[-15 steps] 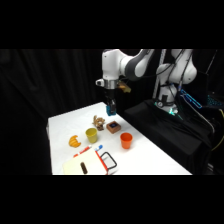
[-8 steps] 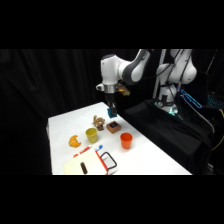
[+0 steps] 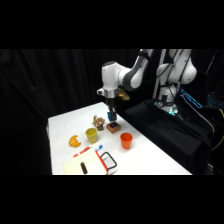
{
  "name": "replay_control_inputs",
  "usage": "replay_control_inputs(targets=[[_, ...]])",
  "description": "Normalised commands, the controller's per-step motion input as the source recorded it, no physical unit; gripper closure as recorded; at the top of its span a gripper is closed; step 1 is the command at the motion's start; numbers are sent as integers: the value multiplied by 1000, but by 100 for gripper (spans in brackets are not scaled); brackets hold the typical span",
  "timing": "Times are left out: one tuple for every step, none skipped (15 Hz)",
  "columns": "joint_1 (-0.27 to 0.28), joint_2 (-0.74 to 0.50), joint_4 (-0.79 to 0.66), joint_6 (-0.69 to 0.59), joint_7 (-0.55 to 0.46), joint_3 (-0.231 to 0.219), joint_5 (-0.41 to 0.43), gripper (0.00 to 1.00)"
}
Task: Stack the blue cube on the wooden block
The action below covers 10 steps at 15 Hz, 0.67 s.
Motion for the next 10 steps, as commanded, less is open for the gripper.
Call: replay_control_inputs(targets=[[15, 60, -95, 281, -91, 4, 103, 74], [26, 79, -82, 293, -48, 0, 67, 74], [29, 89, -68, 283, -56, 4, 82, 74], [36, 101, -53, 288, -29, -3, 56, 74], [36, 110, -39, 283, -40, -3, 64, 74], [34, 122, -20, 268, -41, -8, 70, 74], [31, 124, -14, 250, -54, -11, 81, 74], [33, 114, -19, 244, -59, -14, 80, 74], [34, 104, -23, 230, -62, -17, 81, 74], [35, 93, -26, 221, -65, -23, 79, 74]])
